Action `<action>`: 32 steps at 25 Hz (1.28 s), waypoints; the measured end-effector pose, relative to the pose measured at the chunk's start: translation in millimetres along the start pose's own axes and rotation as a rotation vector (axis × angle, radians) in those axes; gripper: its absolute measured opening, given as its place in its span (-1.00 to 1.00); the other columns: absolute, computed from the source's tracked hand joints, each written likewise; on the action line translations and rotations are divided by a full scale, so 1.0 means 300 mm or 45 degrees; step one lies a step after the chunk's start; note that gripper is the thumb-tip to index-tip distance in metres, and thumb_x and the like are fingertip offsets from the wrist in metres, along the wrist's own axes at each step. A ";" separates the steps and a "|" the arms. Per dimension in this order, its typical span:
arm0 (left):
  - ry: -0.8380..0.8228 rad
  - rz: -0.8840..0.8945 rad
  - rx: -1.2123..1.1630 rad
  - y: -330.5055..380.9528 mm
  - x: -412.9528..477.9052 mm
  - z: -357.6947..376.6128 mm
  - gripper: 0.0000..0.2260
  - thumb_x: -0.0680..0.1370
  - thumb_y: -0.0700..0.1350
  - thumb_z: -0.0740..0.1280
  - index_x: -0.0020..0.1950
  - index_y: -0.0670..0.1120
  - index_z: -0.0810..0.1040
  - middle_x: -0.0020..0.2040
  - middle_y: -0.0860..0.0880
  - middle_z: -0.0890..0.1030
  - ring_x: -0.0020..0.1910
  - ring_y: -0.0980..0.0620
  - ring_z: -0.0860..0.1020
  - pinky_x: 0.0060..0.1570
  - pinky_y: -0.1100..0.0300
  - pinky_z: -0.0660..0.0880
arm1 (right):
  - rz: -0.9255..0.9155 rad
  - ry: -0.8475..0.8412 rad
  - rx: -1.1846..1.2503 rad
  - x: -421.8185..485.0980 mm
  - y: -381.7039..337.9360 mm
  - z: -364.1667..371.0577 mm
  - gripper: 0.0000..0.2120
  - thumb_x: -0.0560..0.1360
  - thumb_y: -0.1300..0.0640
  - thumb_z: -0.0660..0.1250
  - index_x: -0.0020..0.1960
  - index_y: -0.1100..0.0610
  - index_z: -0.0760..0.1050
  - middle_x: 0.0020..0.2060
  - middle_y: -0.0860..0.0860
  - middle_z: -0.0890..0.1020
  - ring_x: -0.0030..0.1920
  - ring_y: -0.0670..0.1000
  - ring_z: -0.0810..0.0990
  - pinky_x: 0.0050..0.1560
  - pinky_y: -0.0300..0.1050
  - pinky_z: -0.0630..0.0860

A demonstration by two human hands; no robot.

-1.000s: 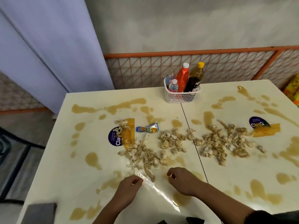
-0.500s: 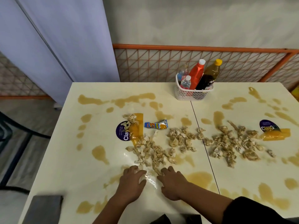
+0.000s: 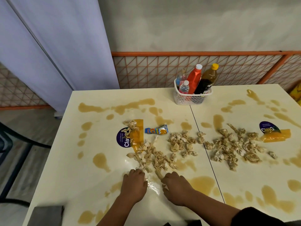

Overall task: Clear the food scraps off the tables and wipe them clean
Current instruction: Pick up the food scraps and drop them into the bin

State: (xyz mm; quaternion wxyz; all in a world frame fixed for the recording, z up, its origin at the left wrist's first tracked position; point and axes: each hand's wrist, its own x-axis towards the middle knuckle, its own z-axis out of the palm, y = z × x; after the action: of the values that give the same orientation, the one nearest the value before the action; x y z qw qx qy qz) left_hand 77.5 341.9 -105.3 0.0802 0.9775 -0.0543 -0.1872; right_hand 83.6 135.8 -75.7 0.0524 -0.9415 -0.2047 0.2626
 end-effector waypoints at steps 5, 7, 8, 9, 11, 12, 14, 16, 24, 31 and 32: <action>0.164 -0.059 -0.317 0.008 0.000 -0.030 -0.74 0.57 0.07 0.26 0.19 0.06 0.61 0.18 0.13 0.58 0.20 0.08 0.51 0.15 0.16 0.41 | 0.255 0.369 0.917 -0.074 0.016 -0.179 -0.76 0.42 -0.02 0.50 -0.25 0.06 0.49 -0.36 -0.07 0.57 -0.34 -0.06 0.48 -0.26 -0.15 0.44; 0.268 -0.117 -0.611 0.025 -0.008 -0.081 -0.82 0.49 0.05 0.42 0.05 0.05 0.68 0.03 0.16 0.65 0.06 0.19 0.58 0.11 0.27 0.47 | 0.331 0.494 1.267 -0.120 0.047 -0.256 -0.66 0.40 0.16 0.53 -0.33 0.09 0.36 -0.46 -0.05 0.43 -0.40 -0.03 0.41 -0.29 -0.15 0.40; 0.320 -0.128 -0.735 0.033 -0.012 -0.112 -0.90 0.45 0.01 0.48 -0.06 0.06 0.69 -0.08 0.18 0.67 -0.04 0.23 0.60 0.05 0.29 0.50 | 0.355 0.546 1.502 -0.139 0.061 -0.289 -0.63 0.43 0.27 0.48 -0.34 0.10 0.31 -0.47 0.01 0.38 -0.39 0.03 0.43 -0.22 -0.10 0.47; 0.363 -0.128 -0.858 0.040 -0.017 -0.143 -0.93 0.41 -0.05 0.53 -0.17 0.07 0.68 -0.19 0.19 0.67 -0.12 0.26 0.62 -0.02 0.31 0.51 | 0.383 0.586 1.808 -0.151 0.071 -0.315 -0.63 0.46 0.38 0.40 -0.34 0.12 0.28 -0.48 0.07 0.35 -0.40 0.10 0.43 -0.14 -0.04 0.56; 0.388 -0.161 -1.162 0.055 -0.033 -0.211 -0.83 0.36 -0.19 0.56 -0.22 0.05 0.64 -0.31 0.12 0.65 -0.24 0.20 0.63 -0.11 0.27 0.55 | 0.516 0.549 2.444 -0.161 0.092 -0.335 -0.62 0.50 0.50 0.20 -0.35 0.14 0.25 -0.51 0.08 0.26 -0.51 0.10 0.33 -0.14 0.01 0.65; 0.365 -0.181 -1.369 0.059 -0.041 -0.247 -0.80 0.36 -0.26 0.55 -0.17 0.01 0.64 -0.32 0.06 0.63 -0.26 0.14 0.63 -0.11 0.22 0.57 | 0.609 0.492 2.688 -0.165 0.103 -0.336 -0.63 0.49 0.50 0.16 -0.33 0.11 0.23 -0.47 0.05 0.20 -0.53 0.05 0.27 -0.32 -0.08 0.63; 0.247 -0.161 -1.908 0.054 -0.054 -0.313 -0.76 0.38 -0.40 0.48 -0.04 -0.13 0.63 -0.29 -0.07 0.55 -0.19 -0.08 0.63 -0.10 0.06 0.60 | 0.723 0.296 3.034 -0.178 0.109 -0.327 -0.66 0.37 0.47 0.19 -0.24 0.06 0.17 -0.35 0.01 0.11 -0.48 -0.02 0.20 -0.62 -0.24 0.36; 0.099 -0.149 -2.433 0.054 -0.065 -0.363 -0.75 0.36 -0.41 0.38 0.00 -0.23 0.61 -0.23 -0.17 0.48 -0.14 -0.23 0.58 -0.12 -0.02 0.61 | 0.755 0.118 3.166 -0.185 0.093 -0.307 -0.72 0.30 0.46 0.18 -0.12 0.13 0.30 -0.32 0.04 0.23 -0.40 -0.02 0.26 -0.66 -0.30 0.24; -0.225 -0.317 -3.243 0.179 -0.097 -0.347 -0.50 0.15 -0.32 0.67 0.03 -0.26 0.61 0.01 -0.22 0.63 -0.30 0.08 0.54 -0.40 0.34 0.53 | 0.743 -0.342 3.022 -0.180 -0.039 -0.245 -0.74 0.58 -0.01 0.31 -0.19 0.15 0.47 -0.48 -0.03 0.23 -0.59 -0.09 0.13 -0.60 -0.33 0.05; -0.370 -0.736 -3.337 0.184 -0.081 -0.243 -0.87 0.51 -0.07 0.36 -0.15 -0.12 0.52 -0.51 0.03 0.35 -0.53 0.09 0.33 -0.45 0.28 0.40 | 0.924 -0.254 3.239 -0.200 -0.008 -0.199 -0.85 0.52 0.13 0.20 -0.08 0.18 0.49 -0.39 0.02 0.25 -0.44 0.02 0.24 -0.12 0.06 0.48; -0.357 -0.773 -3.268 0.180 -0.078 -0.234 -0.87 0.52 -0.07 0.35 -0.16 -0.11 0.50 -0.55 0.03 0.31 -0.55 0.09 0.33 -0.33 0.24 0.49 | 0.919 -0.255 3.246 -0.198 -0.013 -0.191 -0.84 0.52 0.22 0.21 0.04 0.21 0.51 -0.38 0.03 0.26 -0.42 0.02 0.25 -0.12 0.08 0.52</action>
State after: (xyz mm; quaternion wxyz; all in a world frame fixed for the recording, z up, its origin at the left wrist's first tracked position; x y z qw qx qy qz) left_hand 78.2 301.7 -23.0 0.8901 0.1544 0.3714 -0.2144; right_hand 65.4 115.4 2.2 0.8052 -0.2118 0.4400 0.3363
